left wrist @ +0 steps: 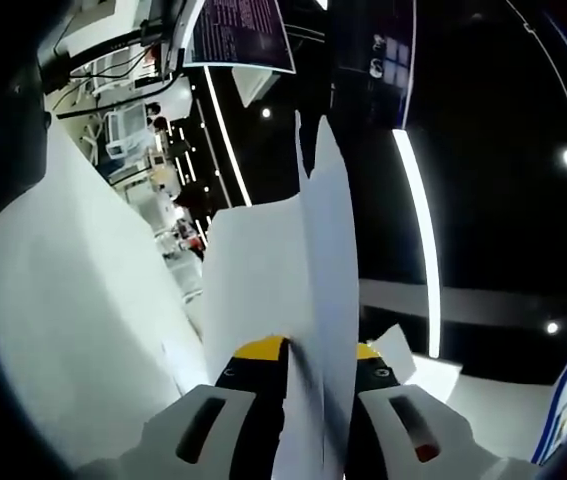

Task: Organize the stack of printing papers by aligning and flattening the scattered papers on the table

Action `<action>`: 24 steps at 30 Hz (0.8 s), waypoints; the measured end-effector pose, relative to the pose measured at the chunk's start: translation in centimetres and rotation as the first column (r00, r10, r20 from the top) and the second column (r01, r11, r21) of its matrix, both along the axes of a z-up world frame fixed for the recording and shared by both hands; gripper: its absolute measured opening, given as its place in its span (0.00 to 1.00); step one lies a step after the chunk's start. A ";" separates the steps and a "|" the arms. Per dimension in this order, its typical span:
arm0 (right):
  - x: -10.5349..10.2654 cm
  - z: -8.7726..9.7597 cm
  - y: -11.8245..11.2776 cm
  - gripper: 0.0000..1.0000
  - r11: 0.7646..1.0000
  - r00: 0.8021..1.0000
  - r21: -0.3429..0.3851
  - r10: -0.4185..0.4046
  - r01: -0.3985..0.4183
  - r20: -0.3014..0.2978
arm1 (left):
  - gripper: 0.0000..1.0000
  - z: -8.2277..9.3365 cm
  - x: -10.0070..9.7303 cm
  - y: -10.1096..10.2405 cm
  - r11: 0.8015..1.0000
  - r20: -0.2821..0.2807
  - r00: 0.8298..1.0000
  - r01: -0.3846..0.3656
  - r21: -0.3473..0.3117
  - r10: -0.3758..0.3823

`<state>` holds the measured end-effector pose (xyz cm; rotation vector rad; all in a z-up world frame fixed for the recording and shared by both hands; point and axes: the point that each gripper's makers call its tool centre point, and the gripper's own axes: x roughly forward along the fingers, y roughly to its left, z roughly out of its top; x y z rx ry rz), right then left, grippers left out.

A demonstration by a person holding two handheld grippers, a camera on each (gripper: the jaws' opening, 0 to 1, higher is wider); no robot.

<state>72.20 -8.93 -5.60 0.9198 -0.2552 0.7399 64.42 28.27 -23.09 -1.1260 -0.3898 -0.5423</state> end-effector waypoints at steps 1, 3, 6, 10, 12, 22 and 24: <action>0.2 0.0 0.1 0.00 0.999 1.000 0.030 0.017 -0.016 -0.013 | 0.19 0.0 0.0 0.0 1.000 0.000 1.000 0.000 0.000 0.000; 0.2 0.0 0.3 0.00 0.996 0.999 0.079 0.039 -0.036 -0.030 | 0.19 0.0 0.0 0.0 1.000 -0.001 1.000 0.000 -0.001 0.000; 0.7 -0.2 0.4 0.00 0.992 0.998 0.123 0.049 -0.043 -0.046 | 0.19 0.0 0.0 -0.1 1.000 -0.001 1.000 0.000 -0.001 0.000; 0.8 -0.5 1.3 0.00 0.983 0.994 0.169 0.081 -0.069 -0.067 | 0.19 0.0 0.0 0.0 1.000 0.000 1.000 -0.001 -0.001 0.001; 0.9 -0.7 1.4 0.00 0.980 0.993 0.186 0.091 -0.075 -0.078 | 0.19 0.0 0.0 0.0 1.000 0.000 1.000 0.000 -0.001 0.000; 0.3 -1.8 3.6 0.00 0.949 0.977 0.288 0.171 -0.130 -0.123 | 0.19 0.0 0.0 -0.1 1.000 -0.002 1.000 -0.001 0.001 0.001; 0.8 -2.0 3.7 0.00 0.946 0.975 0.295 0.177 -0.132 -0.132 | 0.19 0.1 -0.1 -0.1 1.000 -0.001 1.000 -0.001 0.000 0.001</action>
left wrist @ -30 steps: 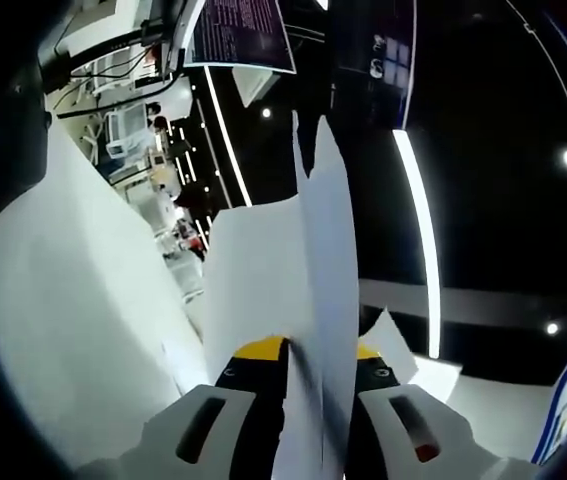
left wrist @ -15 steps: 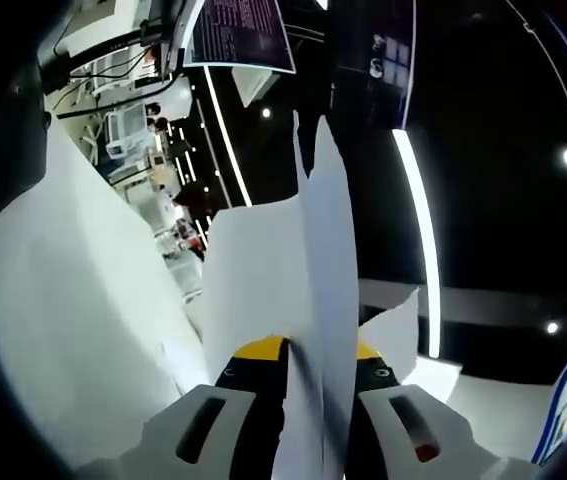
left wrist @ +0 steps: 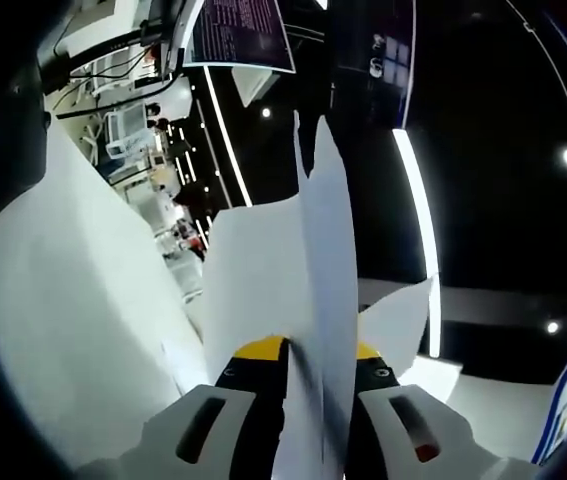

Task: Organize the stack of printing papers by aligning and flattening the scattered papers on the table

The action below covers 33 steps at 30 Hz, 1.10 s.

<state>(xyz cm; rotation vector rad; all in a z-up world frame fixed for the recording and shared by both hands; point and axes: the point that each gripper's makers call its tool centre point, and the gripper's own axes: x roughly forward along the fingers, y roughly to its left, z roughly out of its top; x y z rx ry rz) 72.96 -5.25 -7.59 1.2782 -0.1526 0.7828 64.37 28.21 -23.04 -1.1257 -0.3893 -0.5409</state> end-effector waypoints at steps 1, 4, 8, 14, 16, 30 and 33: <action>0.1 -0.2 0.1 0.00 1.000 1.000 0.002 0.004 -0.004 -0.005 | 0.19 0.0 0.0 0.0 1.000 0.000 1.000 0.000 0.000 0.000; 0.1 -0.5 0.4 0.00 1.000 1.000 0.016 0.009 -0.009 -0.017 | 0.19 0.0 0.0 0.0 1.000 0.000 1.000 0.001 -0.004 -0.001; 0.3 -1.2 0.4 0.00 0.999 0.999 0.043 0.008 -0.007 -0.041 | 0.19 0.1 0.0 0.0 1.000 0.001 1.000 0.000 -0.003 0.000; 1.1 -2.4 0.8 0.00 0.996 0.996 0.091 0.018 -0.010 -0.084 | 0.19 0.1 -0.1 0.0 1.000 0.002 1.000 0.000 -0.004 0.000; 1.4 -2.7 0.8 0.00 0.995 0.995 0.097 0.021 -0.012 -0.094 | 0.19 0.1 -0.1 0.0 1.000 0.002 1.000 0.000 -0.004 0.000; 2.5 -5.4 0.2 0.00 0.991 0.987 0.128 -0.002 0.023 -0.160 | 0.18 0.2 -0.2 0.0 1.000 0.002 1.000 -0.005 -0.002 0.005; 2.5 -5.9 0.2 0.00 0.987 0.984 0.160 0.003 0.026 -0.180 | 0.18 0.2 -0.2 0.0 1.000 0.002 1.000 -0.003 -0.003 0.003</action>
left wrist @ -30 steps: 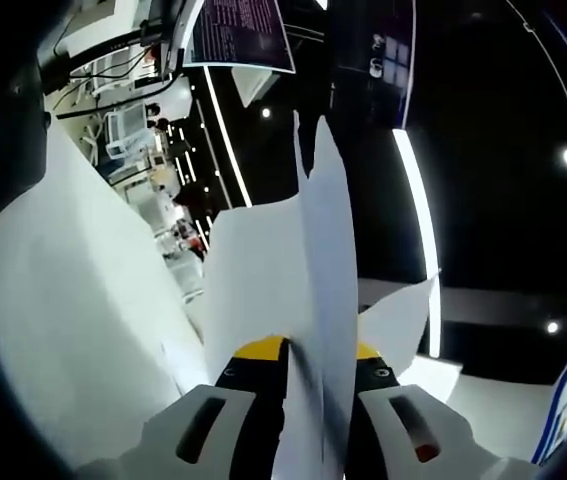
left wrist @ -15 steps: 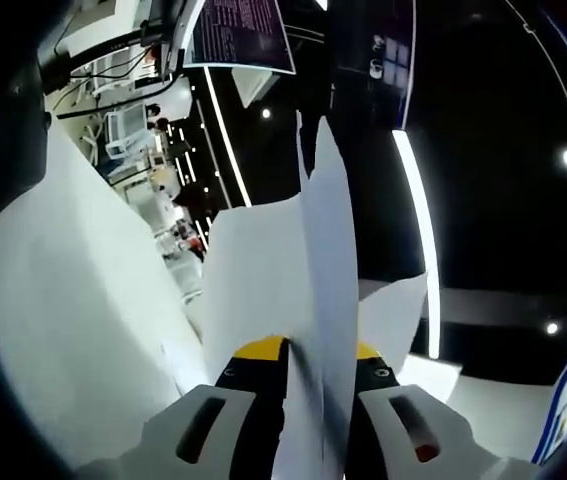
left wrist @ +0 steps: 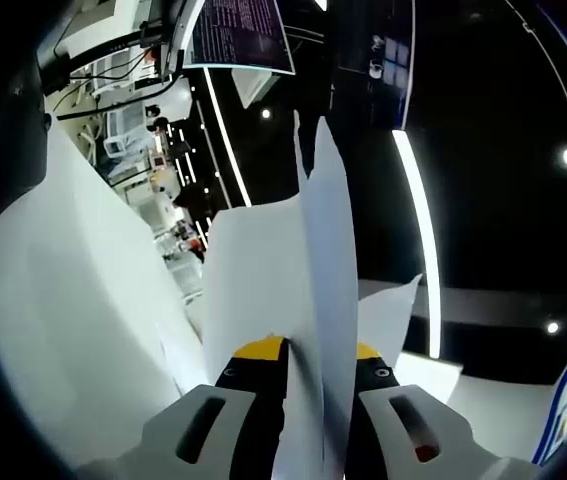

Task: Organize the stack of printing papers by aligning and flattening the scattered papers on the table

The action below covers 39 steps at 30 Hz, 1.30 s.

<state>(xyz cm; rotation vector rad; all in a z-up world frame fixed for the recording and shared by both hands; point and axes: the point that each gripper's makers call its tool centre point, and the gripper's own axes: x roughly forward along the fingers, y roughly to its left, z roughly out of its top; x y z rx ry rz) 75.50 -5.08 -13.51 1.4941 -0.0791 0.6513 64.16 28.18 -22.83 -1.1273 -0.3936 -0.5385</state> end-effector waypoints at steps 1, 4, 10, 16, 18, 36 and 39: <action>0.0 -0.2 0.0 0.00 1.000 1.000 0.011 0.000 0.000 -0.007 | 0.18 0.0 0.0 0.0 1.000 0.000 1.000 0.000 0.000 0.000; 0.2 -0.6 0.0 0.00 0.999 1.000 0.033 0.001 -0.001 -0.019 | 0.18 0.0 0.0 0.0 1.000 0.000 1.000 0.001 0.000 -0.001; 0.4 -1.8 0.5 0.00 0.998 0.999 0.064 0.016 -0.013 -0.052 | 0.18 0.0 0.1 0.1 1.000 0.000 1.000 0.001 0.000 -0.001; 0.3 -2.2 1.1 0.00 0.998 0.998 0.063 0.021 -0.017 -0.066 | 0.18 -0.3 0.5 0.6 1.000 -0.001 1.000 0.001 0.000 -0.001; 0.2 -2.3 1.3 0.00 0.997 0.997 0.070 0.026 -0.021 -0.069 | 0.18 -0.4 0.6 0.6 1.000 -0.002 1.000 0.001 0.000 -0.001; 0.0 -3.8 3.7 0.00 0.986 0.989 0.156 0.085 -0.065 -0.125 | 0.18 -0.6 0.8 0.9 1.000 0.000 1.000 0.002 -0.002 -0.002; -0.2 -3.9 4.3 0.00 0.984 0.986 0.158 0.098 -0.077 -0.131 | 0.18 -0.5 0.8 0.9 1.000 0.001 1.000 0.003 -0.003 -0.003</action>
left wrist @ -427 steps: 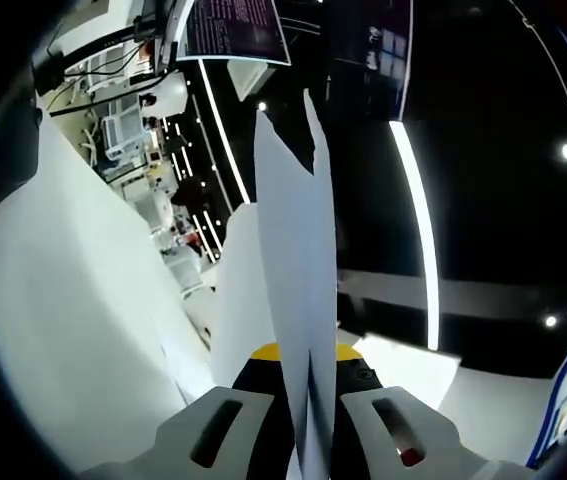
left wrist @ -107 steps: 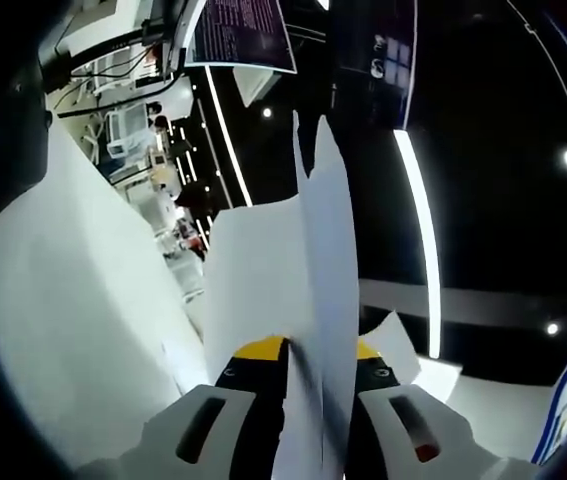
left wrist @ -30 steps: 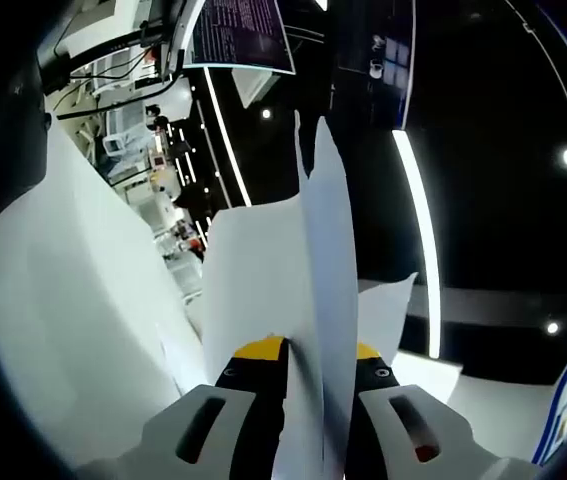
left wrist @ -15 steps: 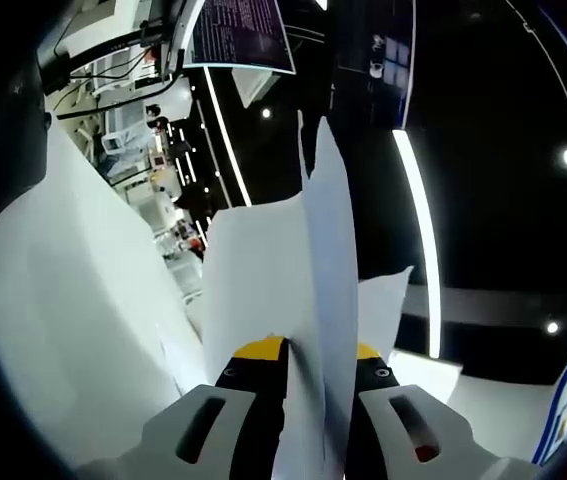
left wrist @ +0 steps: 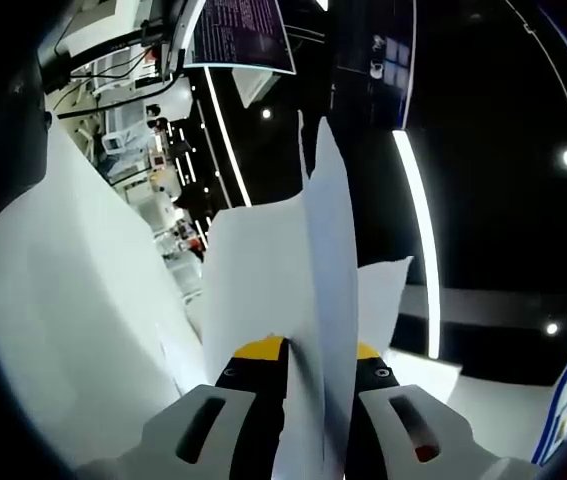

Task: Organize the stack of printing papers by aligning and flattening the scattered papers on the table

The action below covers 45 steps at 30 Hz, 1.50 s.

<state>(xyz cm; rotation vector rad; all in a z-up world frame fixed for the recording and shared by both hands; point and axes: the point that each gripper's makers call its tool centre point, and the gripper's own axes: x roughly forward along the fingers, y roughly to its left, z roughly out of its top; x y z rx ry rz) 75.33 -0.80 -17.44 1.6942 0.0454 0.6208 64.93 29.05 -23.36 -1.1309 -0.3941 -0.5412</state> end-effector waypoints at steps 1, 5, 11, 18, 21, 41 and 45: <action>0.0 0.0 0.1 0.00 1.000 1.000 -0.001 0.000 0.000 0.000 | 0.18 0.0 0.0 0.0 1.000 0.000 1.000 0.000 0.000 0.000; -0.4 -0.1 0.7 0.00 1.000 1.000 -0.004 0.008 -0.008 -0.002 | 0.18 0.0 0.0 0.0 1.000 0.000 1.000 0.000 -0.001 0.000; -0.7 -0.5 1.6 0.00 1.000 1.000 -0.012 0.026 -0.026 -0.010 | 0.18 0.1 -0.1 -0.1 1.000 0.001 1.000 0.001 -0.002 -0.001; -1.2 -1.3 3.0 0.00 0.998 0.998 -0.028 0.058 -0.058 -0.019 | 0.18 0.1 -0.2 -0.1 1.000 0.002 1.000 -0.001 -0.002 0.001; -1.5 -1.5 3.3 0.00 0.997 0.997 -0.034 0.069 -0.070 -0.022 | 0.18 0.1 -0.2 -0.1 1.000 0.002 1.000 -0.001 -0.003 0.001; -3.6 -4.2 6.4 0.00 0.981 0.987 -0.114 0.149 -0.155 -0.055 | 0.19 0.2 -0.3 -0.1 1.000 0.005 1.000 0.000 -0.006 0.000; -4.2 -5.3 7.1 0.00 0.976 0.984 -0.134 0.166 -0.175 -0.071 | 0.19 0.2 -0.3 -0.2 1.000 0.005 1.000 0.000 -0.007 0.000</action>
